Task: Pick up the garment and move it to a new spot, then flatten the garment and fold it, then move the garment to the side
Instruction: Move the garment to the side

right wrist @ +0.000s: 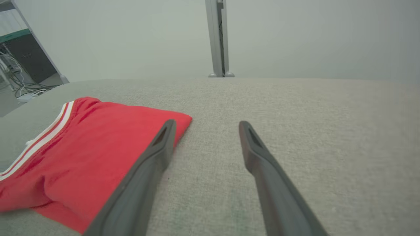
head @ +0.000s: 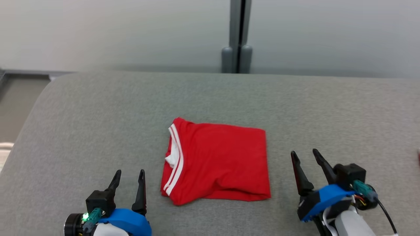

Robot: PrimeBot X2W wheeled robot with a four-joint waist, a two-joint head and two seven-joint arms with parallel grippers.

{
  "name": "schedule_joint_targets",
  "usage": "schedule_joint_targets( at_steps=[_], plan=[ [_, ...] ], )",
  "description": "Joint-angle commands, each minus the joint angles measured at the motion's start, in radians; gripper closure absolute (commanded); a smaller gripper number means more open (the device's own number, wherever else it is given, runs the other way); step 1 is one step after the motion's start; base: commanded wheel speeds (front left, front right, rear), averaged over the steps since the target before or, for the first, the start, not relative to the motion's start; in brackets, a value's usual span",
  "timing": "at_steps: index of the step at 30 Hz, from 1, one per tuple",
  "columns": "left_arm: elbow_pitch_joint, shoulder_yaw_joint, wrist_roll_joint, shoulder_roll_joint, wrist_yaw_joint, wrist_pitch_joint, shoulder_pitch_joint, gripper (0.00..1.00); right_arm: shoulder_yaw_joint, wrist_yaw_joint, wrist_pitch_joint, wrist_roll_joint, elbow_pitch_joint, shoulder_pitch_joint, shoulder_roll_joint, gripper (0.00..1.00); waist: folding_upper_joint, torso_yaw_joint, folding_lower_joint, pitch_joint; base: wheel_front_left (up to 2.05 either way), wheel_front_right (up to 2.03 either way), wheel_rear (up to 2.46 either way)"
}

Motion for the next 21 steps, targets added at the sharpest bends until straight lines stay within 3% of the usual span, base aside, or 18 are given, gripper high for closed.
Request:
schedule_joint_targets(
  at_steps=[1, 12, 14, 15, 16, 21],
  plan=[
    [0.001, -0.002, -0.001, 0.002, -0.007, -0.003, -0.021, 0.0, 0.019, 0.0, -0.005, 0.035, 0.04, -0.037, -0.003, 0.0, 0.0, 0.066, -0.0001, 0.06, 0.0, 0.0, 0.0],
    [0.013, 0.01, -0.023, 0.014, -0.026, -0.003, -0.054, 0.0, 0.106, 0.0, -0.004, 0.176, 0.331, -0.203, -0.004, 0.0, 0.0, 0.155, -0.0001, 0.114, 0.0, 0.0, 0.0],
    [0.011, 0.011, -0.025, 0.014, -0.027, -0.002, -0.052, 0.0, 0.128, 0.0, -0.001, 0.207, 0.381, -0.207, -0.003, 0.33, 0.0, 0.153, -0.0001, 0.112, 0.0, 0.0, 0.0],
    [0.009, 0.011, -0.025, 0.013, -0.025, -0.003, -0.052, 0.0, 0.139, 0.0, -0.001, 0.223, 0.397, -0.202, -0.003, 0.8, 0.0, 0.149, -0.0001, 0.11, 0.0, 0.0, 0.0],
    [0.007, 0.01, -0.025, 0.012, -0.025, -0.002, -0.05, 0.0, 0.159, 0.0, 0.0, 0.239, 0.405, -0.202, -0.002, 1.0, 0.0, 0.144, -0.0001, 0.108, 0.0, 0.0, 0.0],
    [-0.003, 0.007, -0.027, 0.011, -0.025, -0.002, -0.039, 0.0, 0.181, 0.0, -0.002, 0.256, 0.356, -0.208, -0.003, 1.0, 0.0, 0.1, -0.0001, 0.096, 0.0, 0.0, 0.0]
  ],
)
